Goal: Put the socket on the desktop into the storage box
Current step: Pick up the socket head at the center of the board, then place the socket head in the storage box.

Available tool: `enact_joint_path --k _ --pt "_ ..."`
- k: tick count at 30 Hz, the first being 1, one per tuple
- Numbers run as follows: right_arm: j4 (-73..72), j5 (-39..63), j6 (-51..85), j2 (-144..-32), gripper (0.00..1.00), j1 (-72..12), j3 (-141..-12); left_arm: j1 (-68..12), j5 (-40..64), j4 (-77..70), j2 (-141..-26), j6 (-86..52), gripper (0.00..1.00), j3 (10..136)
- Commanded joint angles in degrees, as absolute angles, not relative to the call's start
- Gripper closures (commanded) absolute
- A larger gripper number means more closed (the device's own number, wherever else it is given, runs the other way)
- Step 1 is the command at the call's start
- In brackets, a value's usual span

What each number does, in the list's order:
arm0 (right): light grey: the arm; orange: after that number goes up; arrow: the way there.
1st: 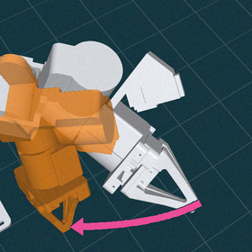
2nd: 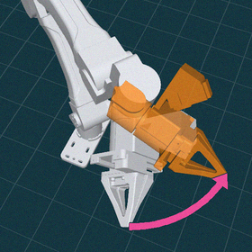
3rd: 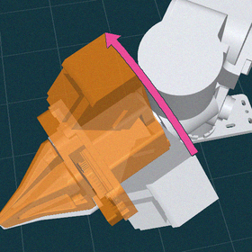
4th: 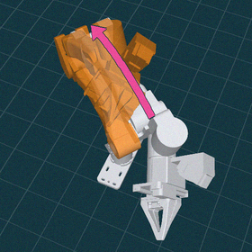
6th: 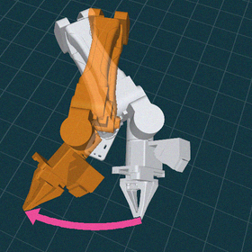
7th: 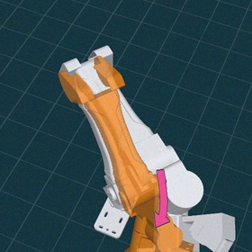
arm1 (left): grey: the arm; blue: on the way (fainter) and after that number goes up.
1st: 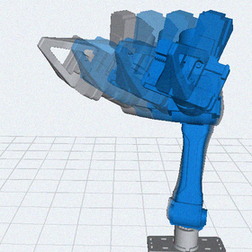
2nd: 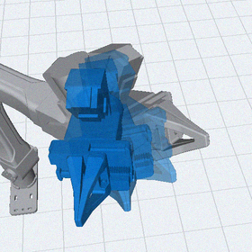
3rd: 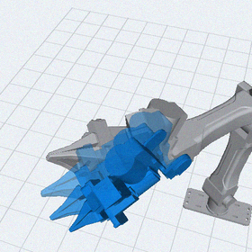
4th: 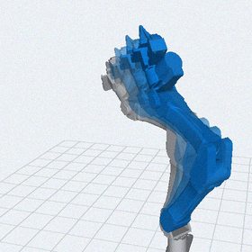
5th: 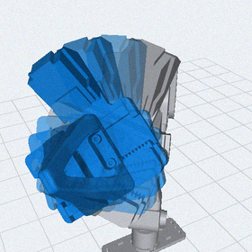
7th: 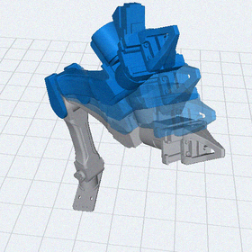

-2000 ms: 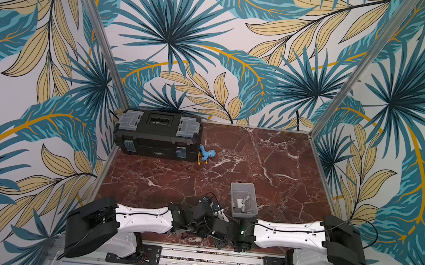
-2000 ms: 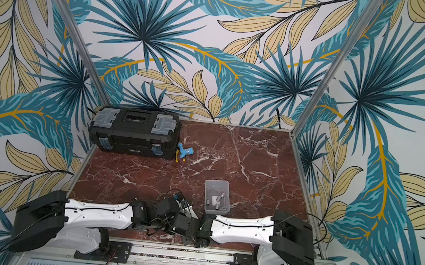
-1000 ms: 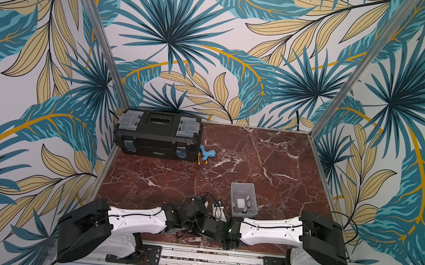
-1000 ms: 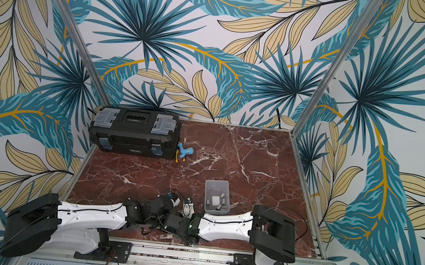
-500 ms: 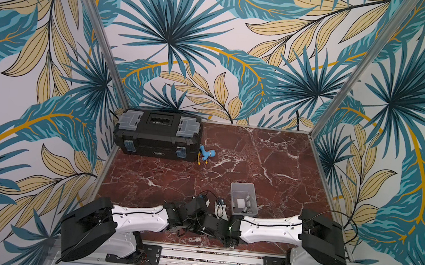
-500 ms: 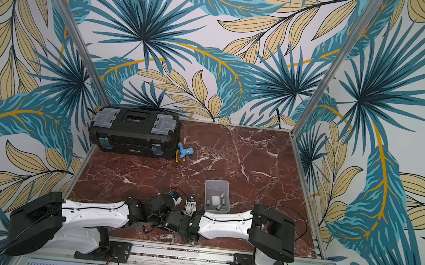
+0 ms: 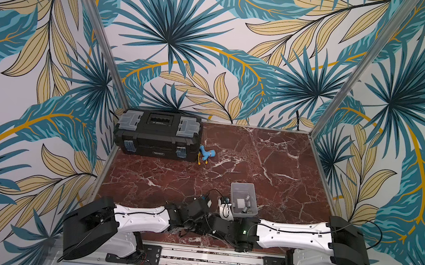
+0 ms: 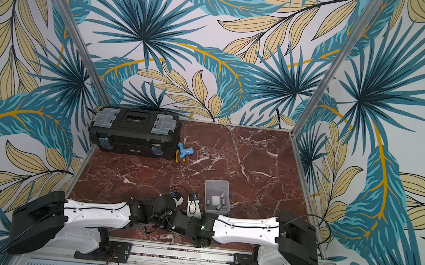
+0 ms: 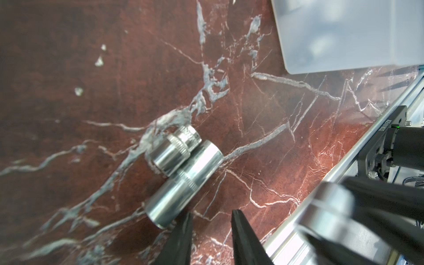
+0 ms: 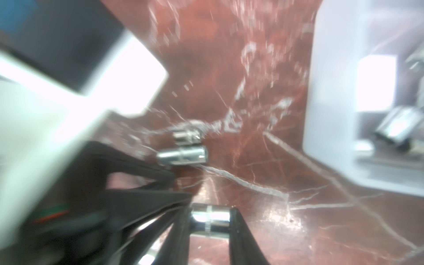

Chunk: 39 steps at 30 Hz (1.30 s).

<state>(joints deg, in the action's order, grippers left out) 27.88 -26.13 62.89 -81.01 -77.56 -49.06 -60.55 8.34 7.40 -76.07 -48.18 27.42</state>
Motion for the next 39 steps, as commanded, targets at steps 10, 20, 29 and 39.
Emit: enact_joint_path --k 10,20,29,39 --pt "39.9 -38.6 55.6 -57.6 0.87 -70.2 -48.1 -60.7 8.0 10.8 -77.3 -46.6 0.66 27.2" --pt "39.9 -29.3 49.0 -48.0 0.87 -57.9 -48.0 -60.7 8.4 10.4 -77.5 -46.2 0.64 28.1" --pt "40.3 -24.8 49.5 -52.0 0.88 -52.0 -46.9 -60.7 9.5 9.7 -76.0 -46.0 0.61 28.2" --pt "39.6 -22.0 49.1 -56.1 0.89 -48.9 -46.4 -60.8 11.6 9.1 -74.4 -44.8 0.57 28.6"
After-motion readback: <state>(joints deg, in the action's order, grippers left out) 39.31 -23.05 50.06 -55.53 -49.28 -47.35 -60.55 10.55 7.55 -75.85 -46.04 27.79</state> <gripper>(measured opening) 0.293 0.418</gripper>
